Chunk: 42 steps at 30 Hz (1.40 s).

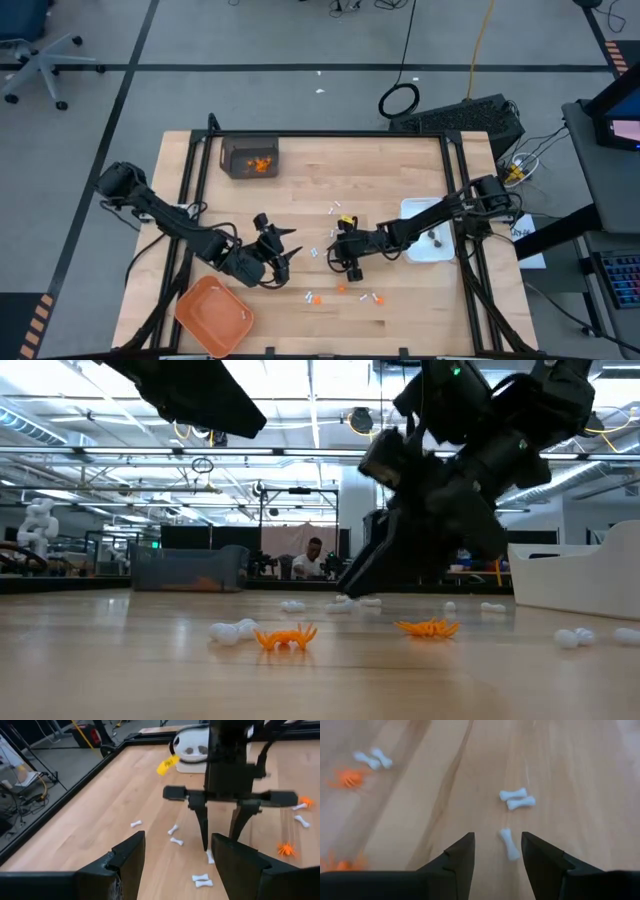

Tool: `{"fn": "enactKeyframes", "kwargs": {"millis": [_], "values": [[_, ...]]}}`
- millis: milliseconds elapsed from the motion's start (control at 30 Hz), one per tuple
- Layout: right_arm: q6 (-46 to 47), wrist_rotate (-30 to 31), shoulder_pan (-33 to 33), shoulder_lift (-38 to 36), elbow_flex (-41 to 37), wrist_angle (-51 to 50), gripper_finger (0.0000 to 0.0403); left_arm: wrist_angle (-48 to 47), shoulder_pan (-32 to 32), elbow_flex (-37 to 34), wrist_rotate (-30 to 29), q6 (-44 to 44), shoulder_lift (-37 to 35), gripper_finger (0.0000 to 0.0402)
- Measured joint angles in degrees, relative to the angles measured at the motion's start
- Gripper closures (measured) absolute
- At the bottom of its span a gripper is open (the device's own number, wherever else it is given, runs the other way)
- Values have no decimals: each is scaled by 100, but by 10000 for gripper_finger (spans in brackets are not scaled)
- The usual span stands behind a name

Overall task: Sort Halloween decoration
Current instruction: Put the white bone toy into the orange bin

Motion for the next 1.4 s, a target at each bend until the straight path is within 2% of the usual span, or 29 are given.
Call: {"fn": "enactKeyframes", "kwargs": {"millis": [200,467,633,900,1167,1400], "values": [[-93,-16,-71,489,9,467,257,-2,0,2,1,3,2,175],[163,-36,-151,539,15,299,280,-11,0,2,164,35,2,175],[161,6,-150,540,15,263,314,-11,0,2,177,35,2,175],[-57,35,-151,541,15,158,395,-11,0,2,181,35,2,175],[-139,44,-85,399,-4,312,399,-13,0,2,189,33,2,175],[0,63,76,-63,-22,539,403,41,0,2,586,329,8,175]]}}
